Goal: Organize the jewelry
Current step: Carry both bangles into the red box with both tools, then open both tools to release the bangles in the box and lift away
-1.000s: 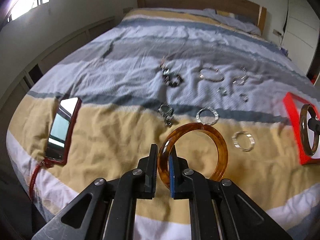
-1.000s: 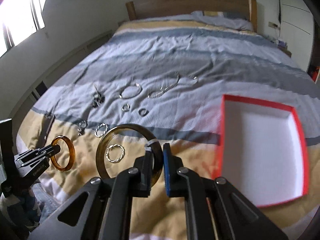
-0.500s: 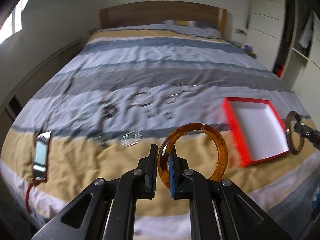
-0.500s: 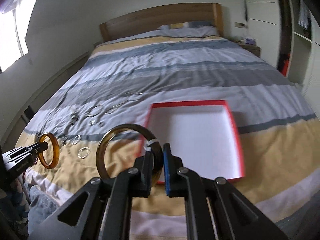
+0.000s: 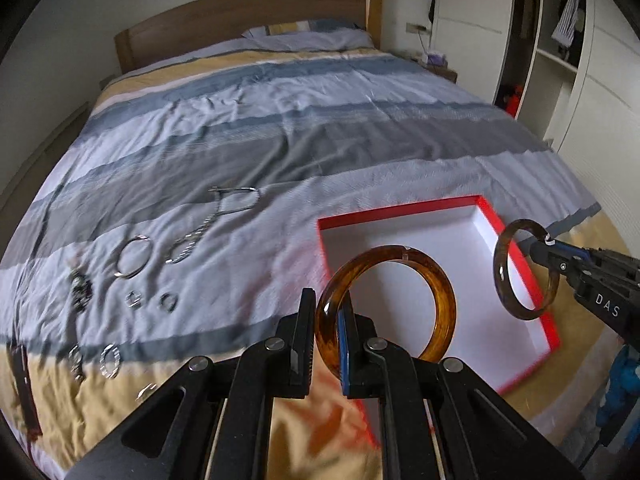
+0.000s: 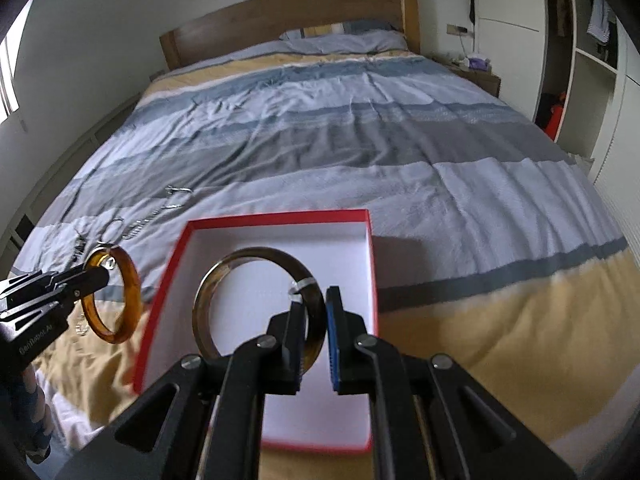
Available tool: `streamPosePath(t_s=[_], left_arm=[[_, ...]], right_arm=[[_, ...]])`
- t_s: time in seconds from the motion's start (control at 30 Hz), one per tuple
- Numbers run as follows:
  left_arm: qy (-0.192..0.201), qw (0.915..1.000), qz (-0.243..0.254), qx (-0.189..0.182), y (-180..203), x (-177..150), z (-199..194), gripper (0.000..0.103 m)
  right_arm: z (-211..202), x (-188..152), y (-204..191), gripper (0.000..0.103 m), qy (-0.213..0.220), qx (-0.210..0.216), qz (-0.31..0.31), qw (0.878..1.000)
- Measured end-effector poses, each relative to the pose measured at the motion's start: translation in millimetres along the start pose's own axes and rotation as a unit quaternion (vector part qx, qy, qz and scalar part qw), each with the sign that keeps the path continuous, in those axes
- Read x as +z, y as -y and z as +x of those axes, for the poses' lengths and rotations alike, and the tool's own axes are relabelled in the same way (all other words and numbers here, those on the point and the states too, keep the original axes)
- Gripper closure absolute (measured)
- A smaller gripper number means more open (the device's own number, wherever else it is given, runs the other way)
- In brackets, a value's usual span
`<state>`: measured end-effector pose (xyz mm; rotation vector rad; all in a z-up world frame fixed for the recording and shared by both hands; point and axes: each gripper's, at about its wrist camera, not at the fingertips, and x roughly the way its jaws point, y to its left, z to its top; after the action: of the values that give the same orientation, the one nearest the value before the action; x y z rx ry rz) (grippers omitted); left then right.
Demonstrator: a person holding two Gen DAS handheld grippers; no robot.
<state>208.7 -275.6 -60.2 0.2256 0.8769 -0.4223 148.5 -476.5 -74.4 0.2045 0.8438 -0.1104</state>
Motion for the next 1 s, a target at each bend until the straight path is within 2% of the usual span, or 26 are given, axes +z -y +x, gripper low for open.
streamPosePath(t_s=[0.17,0.4,0.67,0.8,0.9,1.0], left_arm=[[-0.023,0.9993,0.023,0.018,15.5,11.6,41.7,0.093],[-0.052,0.9962,0.054,0.045,31.8,18.6,80.6,0.093],[-0.067,0.9944,0.057,0.058,34.2,21.4,100.4,0.093],[-0.071,0.9938,0.057,0.063,35.3,23.4,107.1,0.091],[-0.089,0.993,0.053,0.057,35.9,21.9,115.6,0.091],[-0.086,0.9926,0.057,0.063,38.3,20.8,115.7,0.091]], right_arm=[[32.8,10.9,7.0,0.094,-0.024,0.006,-0.021,0.999],[71.7,18.1,9.5,0.094,-0.068,-0.016,-0.07,0.995],[96.4,24.6,4.8,0.094,-0.093,-0.021,-0.119,0.988],[102.3,27.0,2.3,0.094,-0.099,-0.025,-0.132,0.986],[105.2,27.1,-0.1,0.093,-0.105,-0.034,-0.147,0.983],[105.9,26.9,-1.3,0.093,-0.108,-0.036,-0.156,0.981]])
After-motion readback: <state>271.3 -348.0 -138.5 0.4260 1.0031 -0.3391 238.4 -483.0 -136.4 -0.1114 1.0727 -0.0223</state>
